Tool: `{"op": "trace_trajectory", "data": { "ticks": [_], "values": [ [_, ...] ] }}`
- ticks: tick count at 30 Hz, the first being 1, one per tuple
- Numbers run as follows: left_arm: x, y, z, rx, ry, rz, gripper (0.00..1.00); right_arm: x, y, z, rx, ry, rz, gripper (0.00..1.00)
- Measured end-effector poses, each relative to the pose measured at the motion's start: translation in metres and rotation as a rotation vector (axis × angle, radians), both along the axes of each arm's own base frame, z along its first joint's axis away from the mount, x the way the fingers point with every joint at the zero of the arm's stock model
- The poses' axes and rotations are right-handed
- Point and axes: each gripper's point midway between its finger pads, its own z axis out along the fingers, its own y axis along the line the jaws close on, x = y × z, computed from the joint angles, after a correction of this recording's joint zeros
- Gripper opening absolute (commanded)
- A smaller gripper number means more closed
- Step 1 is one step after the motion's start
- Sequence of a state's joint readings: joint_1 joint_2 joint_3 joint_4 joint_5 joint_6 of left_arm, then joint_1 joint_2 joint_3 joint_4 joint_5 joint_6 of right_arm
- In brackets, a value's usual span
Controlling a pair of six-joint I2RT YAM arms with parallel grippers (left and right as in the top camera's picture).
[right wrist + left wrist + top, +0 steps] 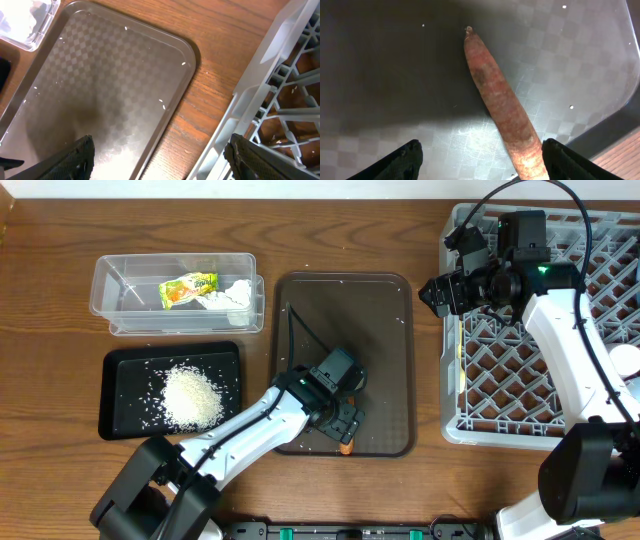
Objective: Sort waste into correct bins and load items into the dishwasher rack
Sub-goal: 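Lower the left gripper to the carrot on the dark tray and grasp it, then carry the carrot left and drop it onto the black tray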
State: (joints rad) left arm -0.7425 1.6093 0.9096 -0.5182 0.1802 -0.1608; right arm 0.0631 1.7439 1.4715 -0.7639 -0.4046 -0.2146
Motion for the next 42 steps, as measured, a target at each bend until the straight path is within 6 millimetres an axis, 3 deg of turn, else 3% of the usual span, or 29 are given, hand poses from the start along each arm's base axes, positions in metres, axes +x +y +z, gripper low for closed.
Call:
{"op": "trace_trajectory", "data": {
  "ticks": [9, 17, 21, 26, 31, 39, 42],
  "values": [
    [0.008, -0.009, 0.003, -0.058, 0.011, 0.144, 0.79, -0.002, 0.0, -0.001, -0.001, 0.01, 0.0, 0.84],
    [0.007, -0.017, -0.017, -0.063, 0.079, 0.263, 0.78, -0.002, 0.0, -0.001, -0.001, 0.01, 0.0, 0.84],
    [0.009, -0.02, -0.016, -0.083, 0.097, 0.337, 0.78, -0.002, 0.0, -0.001, -0.001, 0.01, 0.0, 0.84],
    [0.003, -0.014, -0.019, -0.067, 0.146, 0.44, 0.66, -0.002, 0.0, -0.001, 0.0, 0.01, 0.001, 0.84],
    [0.002, -0.013, -0.023, -0.058, 0.166, 0.485, 0.64, -0.002, 0.0, -0.001, -0.001, 0.01, 0.0, 0.83],
    [0.006, -0.013, -0.025, -0.052, 0.166, 0.516, 0.34, -0.002, 0.0, -0.001, 0.001, 0.012, -0.003, 0.84],
    [0.008, -0.011, -0.026, -0.05, 0.17, 0.526, 0.31, -0.002, 0.0, -0.001, 0.001, 0.013, -0.003, 0.84]
  ]
}}
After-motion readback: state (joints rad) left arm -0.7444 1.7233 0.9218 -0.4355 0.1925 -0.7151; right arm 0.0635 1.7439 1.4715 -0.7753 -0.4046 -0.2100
